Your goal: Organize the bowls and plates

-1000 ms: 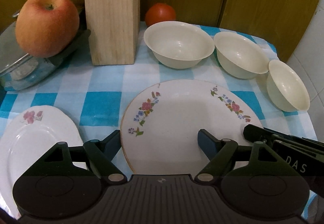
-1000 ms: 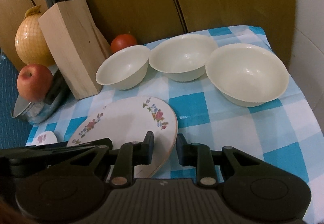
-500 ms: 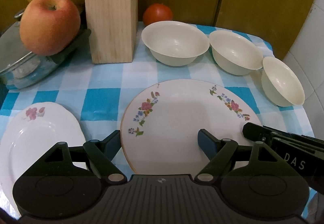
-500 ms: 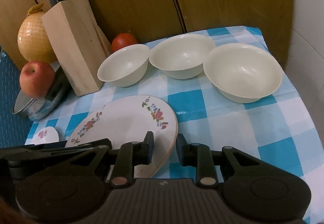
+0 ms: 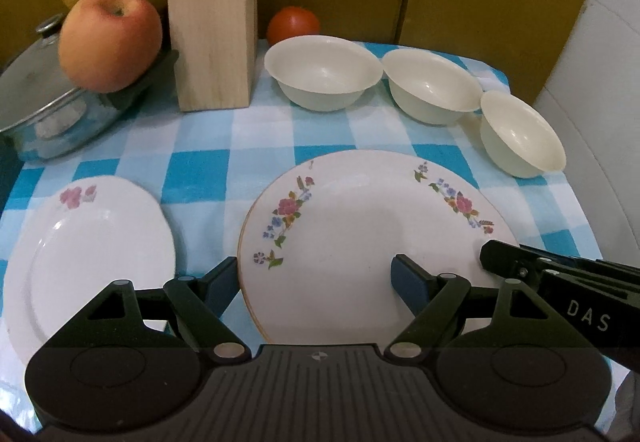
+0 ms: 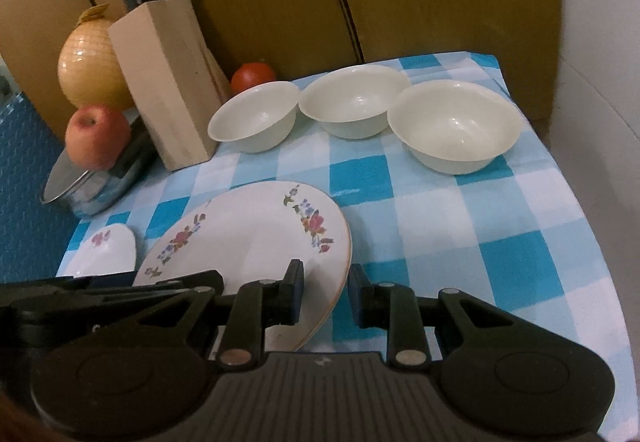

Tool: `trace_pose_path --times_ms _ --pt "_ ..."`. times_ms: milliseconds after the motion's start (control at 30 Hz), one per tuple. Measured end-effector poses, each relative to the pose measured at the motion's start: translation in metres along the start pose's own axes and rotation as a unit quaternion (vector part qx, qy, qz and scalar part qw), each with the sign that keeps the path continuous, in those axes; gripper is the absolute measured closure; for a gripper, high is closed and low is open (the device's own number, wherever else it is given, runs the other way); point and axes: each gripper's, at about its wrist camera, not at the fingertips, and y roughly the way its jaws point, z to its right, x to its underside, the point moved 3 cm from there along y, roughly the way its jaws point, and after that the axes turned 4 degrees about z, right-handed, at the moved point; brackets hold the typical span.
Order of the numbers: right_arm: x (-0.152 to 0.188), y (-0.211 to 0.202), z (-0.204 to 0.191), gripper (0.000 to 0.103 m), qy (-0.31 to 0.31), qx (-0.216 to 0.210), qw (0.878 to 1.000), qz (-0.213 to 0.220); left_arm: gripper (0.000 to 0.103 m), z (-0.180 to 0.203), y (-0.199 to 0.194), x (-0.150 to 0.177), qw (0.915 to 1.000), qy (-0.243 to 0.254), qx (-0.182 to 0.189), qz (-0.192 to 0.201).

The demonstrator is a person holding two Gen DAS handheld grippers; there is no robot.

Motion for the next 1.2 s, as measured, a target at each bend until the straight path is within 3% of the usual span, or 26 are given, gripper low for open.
trace_pose_path --times_ms 767,1200 --pt "0.077 -0.069 -0.006 0.078 0.006 0.006 1.000 -0.005 0.016 0.010 -0.046 0.058 0.9994 0.029 0.014 -0.015" --pt "0.098 -0.070 -0.015 0.076 -0.025 0.016 0.999 -0.021 0.015 0.008 -0.057 0.087 0.9989 0.040 0.011 -0.023"
